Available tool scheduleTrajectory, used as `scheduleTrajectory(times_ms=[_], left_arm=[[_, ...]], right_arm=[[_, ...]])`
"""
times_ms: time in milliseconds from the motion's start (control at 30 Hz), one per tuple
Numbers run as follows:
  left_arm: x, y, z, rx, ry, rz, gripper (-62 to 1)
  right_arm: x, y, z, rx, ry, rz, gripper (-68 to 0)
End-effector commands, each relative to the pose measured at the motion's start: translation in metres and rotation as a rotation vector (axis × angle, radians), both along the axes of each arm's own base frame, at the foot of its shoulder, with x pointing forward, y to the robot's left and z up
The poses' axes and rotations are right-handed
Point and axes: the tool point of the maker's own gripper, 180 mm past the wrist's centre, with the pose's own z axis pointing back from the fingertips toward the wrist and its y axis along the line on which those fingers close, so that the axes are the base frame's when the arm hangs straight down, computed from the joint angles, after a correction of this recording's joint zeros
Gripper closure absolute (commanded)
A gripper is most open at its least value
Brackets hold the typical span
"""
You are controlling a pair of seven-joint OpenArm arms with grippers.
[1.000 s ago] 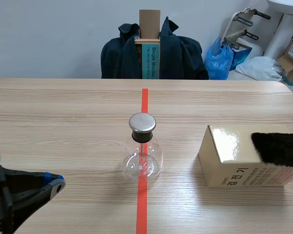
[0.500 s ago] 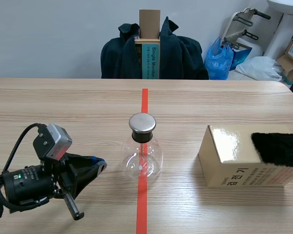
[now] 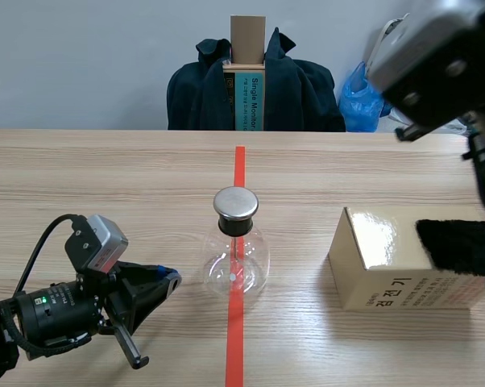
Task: Do the electroscope experiment.
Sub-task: 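Bring the plate to the electroscope and point at the metal foil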
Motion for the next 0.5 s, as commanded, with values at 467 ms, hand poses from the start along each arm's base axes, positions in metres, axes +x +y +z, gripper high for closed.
scheduleTrajectory(times_ms=[467], left_arm=[[0.007, -0.007, 0.013, -0.041, -0.039, 0.013, -2.4]], right_arm=[[0.001, 0.034, -0.147, -0.164, 0.338, 0.081, -0.9]])
